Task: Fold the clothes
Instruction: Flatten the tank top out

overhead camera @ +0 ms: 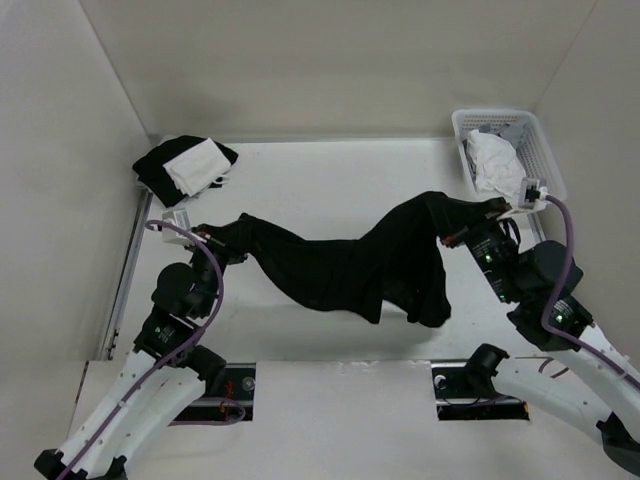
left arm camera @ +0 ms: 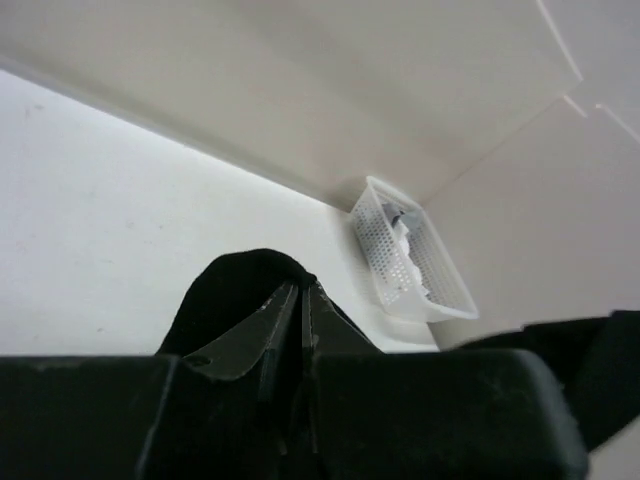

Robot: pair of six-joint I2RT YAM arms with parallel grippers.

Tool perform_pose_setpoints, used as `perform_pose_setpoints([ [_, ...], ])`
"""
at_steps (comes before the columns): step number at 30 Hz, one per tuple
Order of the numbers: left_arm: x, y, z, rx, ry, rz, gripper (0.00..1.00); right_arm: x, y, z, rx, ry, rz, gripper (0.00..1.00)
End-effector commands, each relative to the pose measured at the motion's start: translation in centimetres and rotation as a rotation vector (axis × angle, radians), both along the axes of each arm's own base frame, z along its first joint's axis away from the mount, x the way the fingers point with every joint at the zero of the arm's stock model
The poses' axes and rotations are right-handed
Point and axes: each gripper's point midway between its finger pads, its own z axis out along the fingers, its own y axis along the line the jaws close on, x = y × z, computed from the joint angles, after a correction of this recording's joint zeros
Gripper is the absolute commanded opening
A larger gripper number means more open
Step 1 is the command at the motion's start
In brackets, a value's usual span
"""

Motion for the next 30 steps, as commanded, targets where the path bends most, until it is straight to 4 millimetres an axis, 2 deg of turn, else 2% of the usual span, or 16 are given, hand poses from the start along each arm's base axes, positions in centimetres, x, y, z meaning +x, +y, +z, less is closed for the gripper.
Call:
perform_pose_setpoints([
  [1, 1.6, 2.0, -2.1, 0.075, 0.068, 0.115, 0.05, 3.2, 1.4, -3.8, -0.095, 0.09, -0.052, 0.06],
  [3, 4.3, 2.1, -3.0, 0.063, 0.084, 0.153, 0.05, 6.3, 2.6, -6.9, -0.115, 0.147, -0.052, 0.06],
  [4, 5.1, 1.7, -3.1, 0.056, 0.095, 0.144, 0.05, 7.4, 3.1, -7.7, -0.121, 0.163, -0.037, 0.05],
  [5, 6.7, 0.3, -3.4, 0.029, 0.12, 0.11, 0.05, 9.9, 3.4, -8.5, -0.107, 0.19, -0.024, 0.04],
  [9, 8.9, -1.5, -2.5, 0.019, 0.129, 0.081, 0.05, 14.6, 3.7, -7.2, -0.086, 0.183, -0.022, 0.06],
  [10, 9.4, -1.8, -2.8, 0.028, 0.147, 0.083, 0.05, 16.3, 3.9, -7.3, -0.1, 0.198, -0.021, 0.07],
  [11, 9.9, -1.6, -4.0, 0.041, 0.182, 0.092, 0.05, 20.5, 4.2, -8.5, -0.128, 0.254, -0.032, 0.06],
  [13, 10.2, -1.5, -5.8, 0.036, 0.236, 0.101, 0.05, 23.7, 4.4, -9.2, -0.13, 0.296, -0.038, 0.03],
  [15, 10.0, -1.7, -6.2, 0.025, 0.251, 0.091, 0.05, 24.4, 4.5, -8.3, -0.12, 0.284, -0.037, 0.03],
  [17, 9.7, -1.7, -4.9, 0.003, 0.22, 0.084, 0.05, 24.0, 4.3, -5.6, -0.114, 0.22, -0.038, 0.03],
  [18, 9.5, -1.6, -3.7, -0.014, 0.196, 0.083, 0.05, 23.2, 4.0, -3.1, -0.108, 0.172, -0.039, 0.03],
  [19, 9.4, -1.6, -3.2, -0.018, 0.188, 0.081, 0.05, 23.0, 3.9, -2.5, -0.105, 0.161, -0.04, 0.03],
  [21, 8.4, -1.9, -0.4, -0.044, 0.132, 0.053, 0.05, 19.8, 3.4, 1.4, -0.105, 0.096, -0.025, 0.03],
  [24, 5.9, -1.2, 1.8, -0.065, 0.092, 0.033, 0.05, 13.8, 3.5, 3.7, -0.128, 0.022, 0.024, 0.04],
  [28, 2.7, -0.1, 0.3, -0.05, 0.125, 0.03, 0.05, 5.1, 3.1, 4.4, -0.129, -0.041, 0.111, 0.05],
  [30, 1.5, 0.4, -1.5, -0.041, 0.165, 0.033, 0.06, 3.5, 2.3, 4.1, -0.111, -0.044, 0.106, 0.05],
])
